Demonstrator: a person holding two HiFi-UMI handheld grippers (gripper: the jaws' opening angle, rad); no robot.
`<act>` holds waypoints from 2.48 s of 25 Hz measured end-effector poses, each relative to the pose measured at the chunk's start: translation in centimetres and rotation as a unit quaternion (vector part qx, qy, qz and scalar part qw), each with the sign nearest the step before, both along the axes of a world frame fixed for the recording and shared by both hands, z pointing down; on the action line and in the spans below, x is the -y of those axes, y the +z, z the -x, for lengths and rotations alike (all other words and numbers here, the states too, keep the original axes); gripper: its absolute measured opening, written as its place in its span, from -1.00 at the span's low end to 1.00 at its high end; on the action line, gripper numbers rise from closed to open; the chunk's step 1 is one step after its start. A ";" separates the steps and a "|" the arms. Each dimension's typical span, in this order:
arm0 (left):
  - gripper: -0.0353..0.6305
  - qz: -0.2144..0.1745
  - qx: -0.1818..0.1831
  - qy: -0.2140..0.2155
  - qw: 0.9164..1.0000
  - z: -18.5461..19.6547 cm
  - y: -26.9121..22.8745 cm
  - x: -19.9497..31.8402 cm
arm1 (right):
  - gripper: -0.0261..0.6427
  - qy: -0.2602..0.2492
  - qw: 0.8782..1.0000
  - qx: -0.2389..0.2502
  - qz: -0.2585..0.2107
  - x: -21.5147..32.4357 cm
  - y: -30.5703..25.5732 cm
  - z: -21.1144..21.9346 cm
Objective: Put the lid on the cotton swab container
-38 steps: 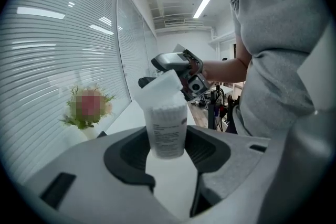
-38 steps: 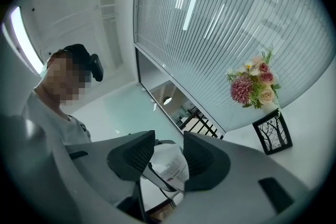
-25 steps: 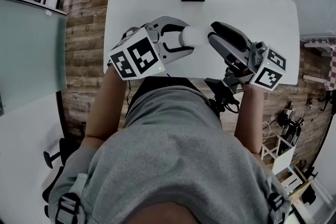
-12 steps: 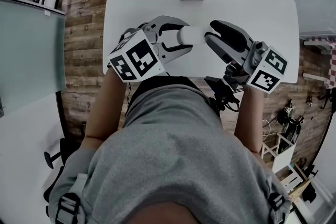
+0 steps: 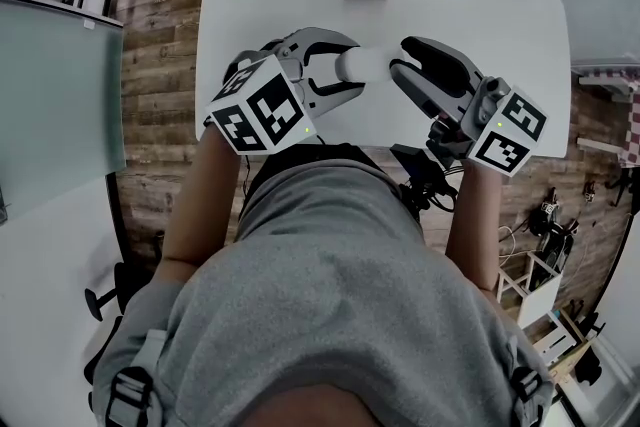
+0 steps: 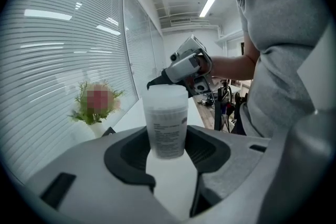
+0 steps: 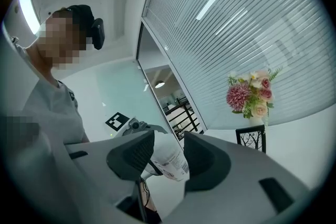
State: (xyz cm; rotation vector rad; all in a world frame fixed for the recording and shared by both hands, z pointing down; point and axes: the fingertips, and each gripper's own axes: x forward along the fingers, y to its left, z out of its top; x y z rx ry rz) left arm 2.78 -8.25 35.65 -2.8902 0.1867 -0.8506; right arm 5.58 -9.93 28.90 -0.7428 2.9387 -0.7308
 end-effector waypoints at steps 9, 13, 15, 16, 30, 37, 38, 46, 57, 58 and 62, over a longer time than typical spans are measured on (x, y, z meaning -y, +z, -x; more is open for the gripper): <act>-0.29 0.007 -0.001 -0.026 1.000 1.3 0.5 0.8 | -0.43 0.038 0.999 0.005 -0.016 0.7 -0.5 -1.4; -0.29 0.009 -0.008 -0.042 0.999 1.9 0.5 1.3 | -0.59 0.056 0.998 0.008 -0.029 0.9 -0.8 -2.1; -0.29 0.007 -0.013 -0.048 0.999 2.0 0.4 1.5 | -0.68 0.066 0.997 0.003 -0.038 1.0 -0.9 -2.3; -0.29 0.006 -0.015 -0.053 0.998 2.1 0.4 1.7 | -0.71 0.072 0.996 -0.007 -0.046 1.0 -0.8 -2.4; -0.29 -0.002 -0.029 -0.125 0.992 3.9 0.6 4.3 | -0.83 0.158 0.970 -0.109 -0.150 1.6 -1.8 -4.4; -0.29 0.008 -0.030 -0.174 0.984 5.9 2.5 5.9 | -0.83 0.223 0.956 -0.105 -0.162 2.1 -2.6 -7.2; -0.29 0.011 -0.033 -0.184 0.982 6.2 2.7 6.1 | -0.83 0.228 0.954 -0.106 -0.162 2.2 -2.5 -7.5; -0.29 0.020 -0.011 -0.224 0.974 8.7 5.7 7.9 | -0.83 0.232 0.953 -0.114 -0.157 2.4 -1.4 -7.6; -0.29 0.020 -0.002 -0.291 0.956 11.0 9.4 9.7 | -0.83 0.235 0.955 -0.115 -0.137 2.8 0.7 -8.3; -0.29 0.025 -0.001 -0.294 0.955 11.0 10.0 9.8 | -0.83 0.234 0.956 -0.116 -0.135 2.9 1.0 -8.4; -0.29 0.039 0.004 -0.304 0.952 11.2 11.8 9.8 | -0.83 0.233 0.957 -0.118 -0.125 3.1 1.8 -8.3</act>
